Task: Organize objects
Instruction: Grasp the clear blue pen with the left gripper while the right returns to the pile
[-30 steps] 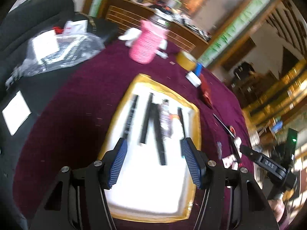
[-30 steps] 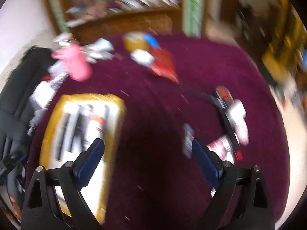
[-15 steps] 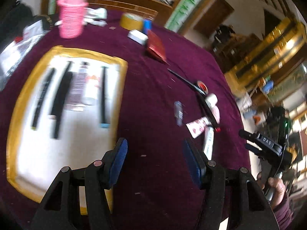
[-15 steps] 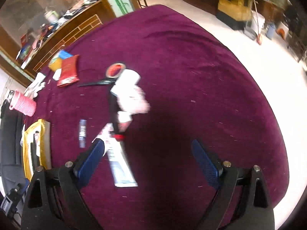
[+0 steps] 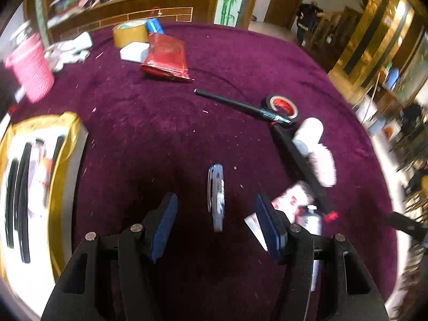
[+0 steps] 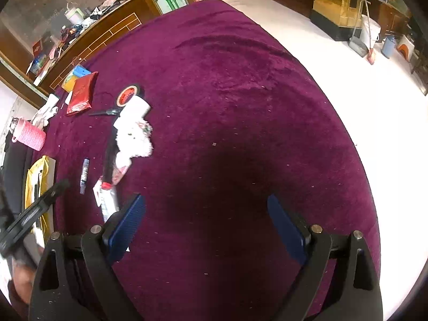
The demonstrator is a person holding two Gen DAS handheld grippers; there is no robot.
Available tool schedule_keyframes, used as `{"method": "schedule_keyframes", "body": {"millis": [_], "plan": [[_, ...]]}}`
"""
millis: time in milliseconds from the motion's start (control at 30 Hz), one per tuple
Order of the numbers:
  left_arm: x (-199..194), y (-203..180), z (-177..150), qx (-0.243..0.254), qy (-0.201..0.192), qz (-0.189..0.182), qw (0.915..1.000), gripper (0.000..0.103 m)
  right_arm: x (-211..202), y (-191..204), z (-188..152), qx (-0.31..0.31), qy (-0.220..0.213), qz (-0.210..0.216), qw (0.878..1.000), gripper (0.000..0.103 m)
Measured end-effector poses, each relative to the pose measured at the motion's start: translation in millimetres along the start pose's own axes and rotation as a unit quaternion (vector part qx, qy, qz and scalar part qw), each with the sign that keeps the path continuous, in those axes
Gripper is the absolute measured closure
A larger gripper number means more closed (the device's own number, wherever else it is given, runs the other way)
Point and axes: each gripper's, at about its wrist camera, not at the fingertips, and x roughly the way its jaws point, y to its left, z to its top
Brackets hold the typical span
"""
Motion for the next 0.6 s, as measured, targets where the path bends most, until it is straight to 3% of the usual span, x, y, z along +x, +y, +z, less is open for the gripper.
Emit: {"method": "schedule_keyframes", "body": {"millis": [100, 133, 167, 367, 600], "plan": [[17, -6, 1, 0.024, 0.007, 0.012, 0.9996, 0.052, 0, -9, 2, 0.0, 0.004, 0.005, 1.0, 0.01], [21, -6, 0, 0.026, 0.009, 0.016, 0.9995, 0.067, -1, -11, 2, -0.001, 0.005, 0.006, 1.0, 0.01], [25, -5, -1, 0.024, 0.014, 0.021, 0.9994, 0.092, -1, -13, 3, -0.002, 0.004, 0.008, 1.0, 0.01], [21, 5, -5, -0.013, 0.01, 0.01, 0.9998, 0.092, 0, -4, 10, -0.024, 0.007, 0.019, 1.0, 0.01], [-25, 16, -11, -0.052, -0.026, -0.02, 0.9981, 0.092, 4, 53, 23, -0.085, 0.012, 0.062, 0.994, 0.01]]}}
